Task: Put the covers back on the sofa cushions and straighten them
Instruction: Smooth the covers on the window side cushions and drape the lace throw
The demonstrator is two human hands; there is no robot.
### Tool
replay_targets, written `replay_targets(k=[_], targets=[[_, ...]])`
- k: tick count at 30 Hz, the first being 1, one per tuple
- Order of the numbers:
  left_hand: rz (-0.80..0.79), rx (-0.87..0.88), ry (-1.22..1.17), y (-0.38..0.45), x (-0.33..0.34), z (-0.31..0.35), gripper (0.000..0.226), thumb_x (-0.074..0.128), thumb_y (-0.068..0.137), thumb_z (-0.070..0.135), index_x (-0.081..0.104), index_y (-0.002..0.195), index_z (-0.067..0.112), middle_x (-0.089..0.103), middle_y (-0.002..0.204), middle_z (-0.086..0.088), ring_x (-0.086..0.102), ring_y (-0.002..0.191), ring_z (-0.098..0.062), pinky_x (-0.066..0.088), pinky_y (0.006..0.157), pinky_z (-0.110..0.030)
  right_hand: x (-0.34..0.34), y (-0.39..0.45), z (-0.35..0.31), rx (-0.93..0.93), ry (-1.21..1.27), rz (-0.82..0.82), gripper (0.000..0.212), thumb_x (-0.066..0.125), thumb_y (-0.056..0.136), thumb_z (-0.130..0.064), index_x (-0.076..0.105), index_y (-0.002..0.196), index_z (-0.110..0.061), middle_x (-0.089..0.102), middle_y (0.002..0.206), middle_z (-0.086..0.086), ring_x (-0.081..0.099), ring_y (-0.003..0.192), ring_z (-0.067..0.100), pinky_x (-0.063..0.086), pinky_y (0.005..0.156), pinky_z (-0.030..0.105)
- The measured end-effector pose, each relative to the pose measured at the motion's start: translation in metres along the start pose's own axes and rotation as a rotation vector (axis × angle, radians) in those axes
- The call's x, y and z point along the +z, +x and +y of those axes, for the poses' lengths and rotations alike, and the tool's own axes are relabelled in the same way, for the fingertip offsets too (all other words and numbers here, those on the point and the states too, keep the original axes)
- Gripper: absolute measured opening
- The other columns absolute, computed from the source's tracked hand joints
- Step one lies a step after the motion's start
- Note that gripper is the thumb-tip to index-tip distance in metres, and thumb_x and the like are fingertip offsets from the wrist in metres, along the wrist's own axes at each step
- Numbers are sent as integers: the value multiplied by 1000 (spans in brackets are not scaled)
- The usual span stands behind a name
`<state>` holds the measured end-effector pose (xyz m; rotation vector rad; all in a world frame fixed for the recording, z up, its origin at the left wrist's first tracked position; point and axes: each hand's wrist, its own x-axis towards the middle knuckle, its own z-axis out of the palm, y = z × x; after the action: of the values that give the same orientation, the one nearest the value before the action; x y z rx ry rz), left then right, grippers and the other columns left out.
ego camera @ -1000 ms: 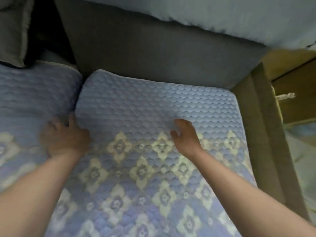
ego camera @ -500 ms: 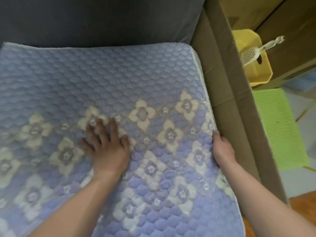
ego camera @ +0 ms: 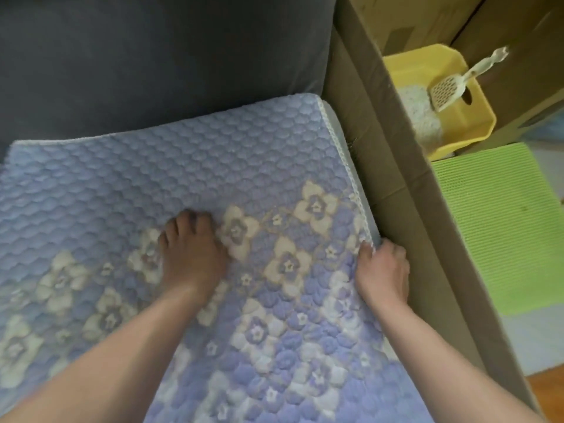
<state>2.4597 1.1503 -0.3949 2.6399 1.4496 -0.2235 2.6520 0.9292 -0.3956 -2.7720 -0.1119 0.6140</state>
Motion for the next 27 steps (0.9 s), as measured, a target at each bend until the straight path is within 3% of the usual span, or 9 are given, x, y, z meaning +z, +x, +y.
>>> replay_targets(k=[3,7,12,15,17,20,22,24,27], targets=[[91,175,-106,60,-17,72,34,53,86,24,63,113,6,56,113,-23,51,105,-42,46,86,-50,-2,38,-35,-243,15,80,40,43,98,-23,53,132,-6,51,129,21,45,115,40,34,97,42],[94,218,-296,154,-37,175,35,39,103,26,61,122,7,59,126,-16,56,114,-33,44,94,-42,6,81,-70,-225,7,9,39,46,100,-36,51,124,-6,49,126,17,44,118,37,39,95,45],[-208,161,-110,232,-29,251,67,21,101,60,40,151,18,43,153,-7,44,136,-30,33,111,-42,32,77,-50,-399,4,239,29,51,99,-41,54,100,-12,63,97,11,60,88,31,47,69,39],[-302,53,-75,245,-11,251,62,38,105,44,23,157,14,28,161,-10,33,144,-29,24,119,-43,27,71,-48,-338,-2,198,30,47,100,-45,52,99,-16,65,93,6,64,83,28,46,62,36],[-357,-31,-230,243,-18,257,61,41,106,34,17,157,11,22,163,-11,26,148,-28,18,122,-40,18,66,-46,-285,-31,145,26,38,104,-42,47,104,-18,67,99,6,67,89,30,39,61,35],[-108,-49,-677,242,-40,286,41,34,108,23,42,146,9,46,146,-7,44,133,-24,33,111,-30,-4,77,-45,-203,4,126,18,27,107,-34,38,109,-20,67,106,7,67,97,34,34,64,37],[-67,-32,-746,244,-30,296,35,36,106,16,55,134,6,58,126,-10,55,117,-24,41,89,-22,-8,85,-51,-188,-7,183,11,31,107,-28,37,110,-20,66,106,6,67,95,34,38,65,37],[-34,73,-673,236,-14,292,34,37,107,14,52,137,5,56,126,-8,52,119,-16,35,86,-10,4,90,-50,-209,-34,228,5,41,104,-24,43,107,-20,66,99,5,70,85,32,44,60,36],[-69,164,-735,242,13,283,28,39,107,18,52,131,12,61,119,-6,57,109,0,34,92,-25,26,101,-44,-214,-82,334,12,58,98,-24,49,94,-18,66,82,6,69,66,31,41,48,33]])
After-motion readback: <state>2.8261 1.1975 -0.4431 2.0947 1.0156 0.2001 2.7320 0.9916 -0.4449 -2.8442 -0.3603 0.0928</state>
